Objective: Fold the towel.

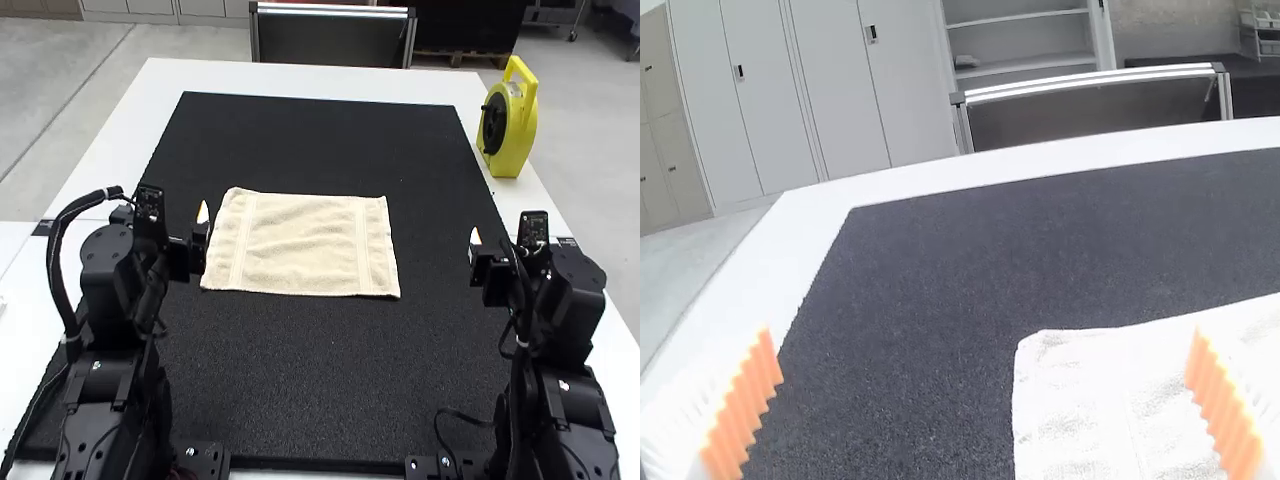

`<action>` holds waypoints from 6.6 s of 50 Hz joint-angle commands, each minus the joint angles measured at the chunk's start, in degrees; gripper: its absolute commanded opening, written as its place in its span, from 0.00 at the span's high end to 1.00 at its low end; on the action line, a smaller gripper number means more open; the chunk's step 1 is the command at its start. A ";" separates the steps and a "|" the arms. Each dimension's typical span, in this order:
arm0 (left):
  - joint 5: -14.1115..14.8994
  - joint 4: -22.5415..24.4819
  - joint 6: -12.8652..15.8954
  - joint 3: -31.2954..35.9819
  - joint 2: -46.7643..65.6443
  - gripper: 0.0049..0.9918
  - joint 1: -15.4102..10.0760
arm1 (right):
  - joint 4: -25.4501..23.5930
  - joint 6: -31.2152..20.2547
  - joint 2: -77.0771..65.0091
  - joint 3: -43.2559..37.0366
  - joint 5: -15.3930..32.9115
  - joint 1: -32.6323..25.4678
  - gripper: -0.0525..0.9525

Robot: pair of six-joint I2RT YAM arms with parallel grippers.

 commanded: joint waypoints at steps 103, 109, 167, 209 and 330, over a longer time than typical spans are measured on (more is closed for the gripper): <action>-7.30 19.25 -1.08 17.20 46.33 0.03 0.78 | 23.00 15.50 48.49 17.44 -8.02 -5.04 0.05; -7.13 17.49 -1.17 19.13 46.77 0.05 0.60 | 23.18 15.50 53.76 18.23 -7.32 -2.31 0.05; 0.87 25.93 -6.45 19.57 69.80 0.06 0.60 | 31.17 6.97 80.04 22.45 -10.48 2.17 0.05; 1.14 31.29 -0.65 28.97 85.79 0.09 0.95 | 35.66 12.42 88.56 29.13 -12.06 11.57 0.05; 7.99 35.51 2.34 50.77 114.27 0.04 3.32 | 43.21 13.21 120.38 54.26 -15.58 14.65 0.04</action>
